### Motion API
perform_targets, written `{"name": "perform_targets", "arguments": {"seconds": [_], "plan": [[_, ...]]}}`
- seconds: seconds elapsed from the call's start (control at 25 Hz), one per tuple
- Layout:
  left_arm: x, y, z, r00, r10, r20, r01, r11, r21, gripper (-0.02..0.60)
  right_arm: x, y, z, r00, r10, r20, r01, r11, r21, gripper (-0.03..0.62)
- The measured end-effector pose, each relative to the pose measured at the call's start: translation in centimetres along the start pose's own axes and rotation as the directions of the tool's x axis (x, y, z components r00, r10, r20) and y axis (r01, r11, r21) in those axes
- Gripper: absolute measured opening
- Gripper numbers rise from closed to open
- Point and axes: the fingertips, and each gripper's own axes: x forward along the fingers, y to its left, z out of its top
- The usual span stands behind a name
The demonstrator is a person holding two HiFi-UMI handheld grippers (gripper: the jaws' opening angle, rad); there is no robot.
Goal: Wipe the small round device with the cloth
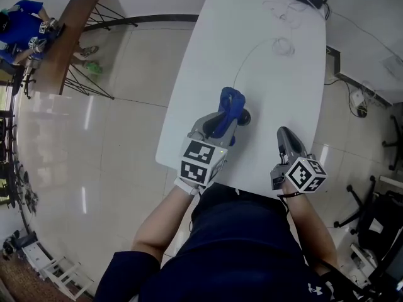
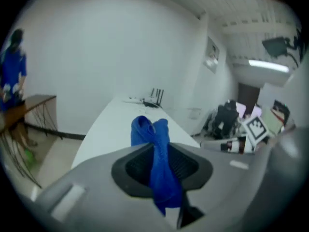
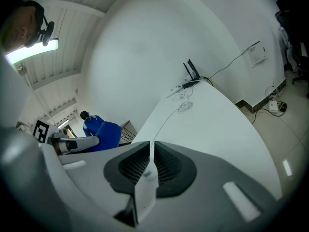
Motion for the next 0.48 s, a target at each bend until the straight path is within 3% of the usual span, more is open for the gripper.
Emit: {"name": "perform_targets", "arguments": {"seconds": [0.04,0.08,0.12,0.16,0.24,0.32,0.36,0.4,0.48], "plan": [[0.9,-0.3,-0.6,0.998,-0.007,-0.069,0.015,0.994,0.113,0.092,-0.1,0.0,-0.1,1.0,-0.002,0.001,0.002,1.0,0.008,0.034],[1.8,-0.9,-1.0,0.99,-0.016,-0.137,0.047,0.972,0.23,0.089,-0.2,-0.1,-0.3,1.0,-0.005,0.001,0.005,1.0,0.017,0.034],[2.7,-1.7,-1.4,0.98,-0.019,-0.199,0.088,0.934,0.346,0.083,-0.2,-0.2,-0.4,1.0,-0.007,0.002,0.007,1.0,0.027,0.034],[3.5,-2.7,-1.6,0.967,-0.013,-0.255,0.131,0.881,0.455,0.08,-0.2,-0.4,-0.4,1.0,-0.01,0.004,0.01,0.999,0.034,0.034],[4.8,-4.5,-2.1,0.936,0.032,-0.352,0.216,0.736,0.642,0.075,-0.3,-0.9,-0.1,1.0,-0.016,0.011,0.016,0.999,0.044,0.034],[5.7,-6.0,-3.0,0.896,0.108,-0.431,0.295,0.581,0.759,0.074,-0.6,-1.5,0.1,0.999,-0.026,0.021,0.025,0.998,0.052,0.034],[6.0,-6.7,-3.7,0.875,0.145,-0.461,0.33,0.518,0.789,0.074,-0.8,-1.8,0.2,0.999,-0.032,0.027,0.031,0.998,0.055,0.034],[6.3,-7.3,-4.3,0.858,0.179,-0.482,0.357,0.468,0.809,0.074,-0.9,-2.0,0.4,0.999,-0.038,0.034,0.036,0.998,0.058,0.034],[6.8,-8.5,-5.4,0.839,0.228,-0.494,0.384,0.395,0.834,0.072,-1.2,-2.4,0.6,0.998,-0.049,0.046,0.046,0.997,0.061,0.034]]}}
